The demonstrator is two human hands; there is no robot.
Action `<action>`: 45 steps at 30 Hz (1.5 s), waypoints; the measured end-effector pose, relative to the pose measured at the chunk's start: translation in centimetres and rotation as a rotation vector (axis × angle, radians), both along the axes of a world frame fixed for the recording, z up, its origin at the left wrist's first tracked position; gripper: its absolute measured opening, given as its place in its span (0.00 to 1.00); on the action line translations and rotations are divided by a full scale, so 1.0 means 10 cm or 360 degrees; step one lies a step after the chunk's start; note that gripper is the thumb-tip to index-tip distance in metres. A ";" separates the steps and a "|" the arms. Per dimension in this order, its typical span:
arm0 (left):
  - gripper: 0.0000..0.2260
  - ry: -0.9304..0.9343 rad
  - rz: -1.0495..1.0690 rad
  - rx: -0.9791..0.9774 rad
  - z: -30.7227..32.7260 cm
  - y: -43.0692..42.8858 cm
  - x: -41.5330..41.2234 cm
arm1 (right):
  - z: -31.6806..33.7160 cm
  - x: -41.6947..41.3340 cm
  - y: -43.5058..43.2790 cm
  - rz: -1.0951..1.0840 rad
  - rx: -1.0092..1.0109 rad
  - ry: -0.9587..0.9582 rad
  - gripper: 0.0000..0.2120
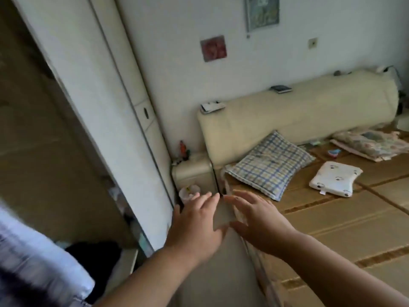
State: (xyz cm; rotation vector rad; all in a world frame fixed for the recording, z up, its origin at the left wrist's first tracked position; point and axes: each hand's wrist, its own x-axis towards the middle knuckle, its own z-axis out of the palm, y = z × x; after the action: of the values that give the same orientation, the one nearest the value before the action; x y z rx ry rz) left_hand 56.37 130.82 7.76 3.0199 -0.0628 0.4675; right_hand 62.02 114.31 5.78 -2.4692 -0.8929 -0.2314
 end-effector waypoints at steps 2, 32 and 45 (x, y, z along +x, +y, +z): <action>0.32 -0.0152 0.0135 -0.0014 0.27 0.37 -0.12 | 0.27 0.00 0.49 0.0113 0.0082 -0.0083 0.29; 0.29 -0.0979 0.2144 0.1406 3.54 2.06 -2.21 | 3.43 -0.71 4.66 0.1835 0.0656 -0.0253 0.27; 0.29 -0.1153 0.2157 0.1672 3.54 2.32 -2.16 | 3.73 -0.96 5.83 0.1829 0.0639 0.0013 0.17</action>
State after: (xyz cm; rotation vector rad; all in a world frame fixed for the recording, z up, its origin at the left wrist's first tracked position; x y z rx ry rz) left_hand 34.78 154.04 43.13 2.8308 2.3803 2.0494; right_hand 52.46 172.56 43.05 -1.3022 -1.8561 0.0170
